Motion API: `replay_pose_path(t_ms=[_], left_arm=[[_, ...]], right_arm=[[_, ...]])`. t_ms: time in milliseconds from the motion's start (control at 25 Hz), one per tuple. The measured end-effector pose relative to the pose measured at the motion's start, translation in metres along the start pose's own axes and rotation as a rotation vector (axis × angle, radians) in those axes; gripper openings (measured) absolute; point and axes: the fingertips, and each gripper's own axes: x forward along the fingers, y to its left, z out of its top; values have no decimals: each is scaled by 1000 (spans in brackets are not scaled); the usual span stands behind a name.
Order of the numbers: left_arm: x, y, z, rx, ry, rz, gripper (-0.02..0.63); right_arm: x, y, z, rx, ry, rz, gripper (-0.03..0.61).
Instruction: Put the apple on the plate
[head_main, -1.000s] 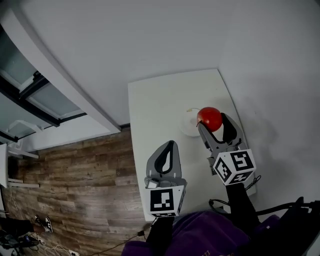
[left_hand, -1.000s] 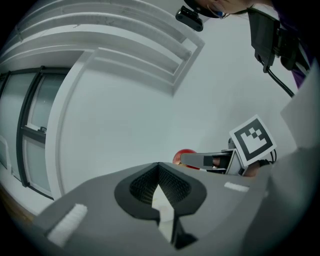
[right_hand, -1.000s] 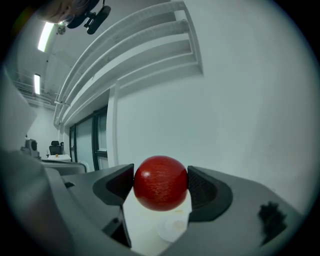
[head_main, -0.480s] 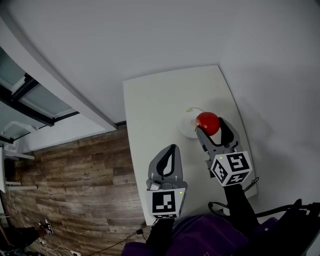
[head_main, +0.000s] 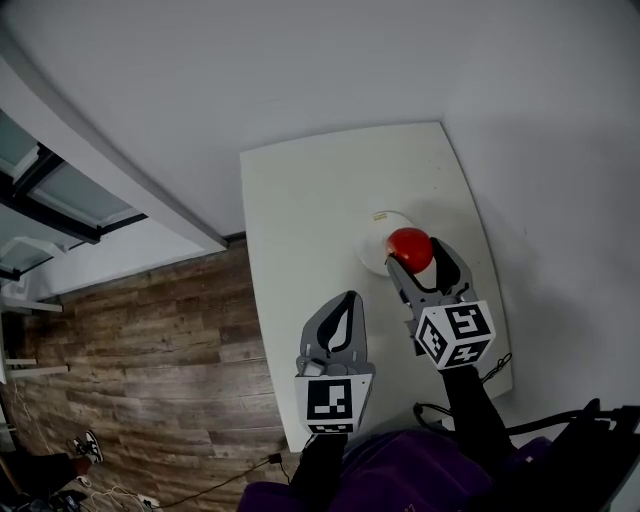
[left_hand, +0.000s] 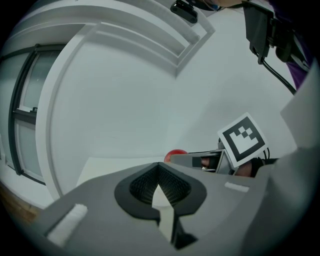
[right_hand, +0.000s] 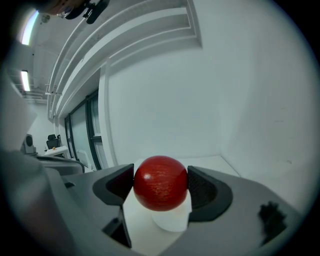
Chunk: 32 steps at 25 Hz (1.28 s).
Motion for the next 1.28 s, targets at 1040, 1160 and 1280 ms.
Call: replay_pose_path(t_ms=[1040, 1160, 1280], left_arm=[[20, 9, -34, -36, 73, -40, 8], [21, 9, -37, -34, 84, -38, 8], [21, 9, -40, -33, 92, -36, 8]], right_arm=[[42, -8, -67, 0, 167, -7, 336], [46, -12, -78, -3, 192, -12, 336], [47, -13, -84, -6, 209, -12, 336]])
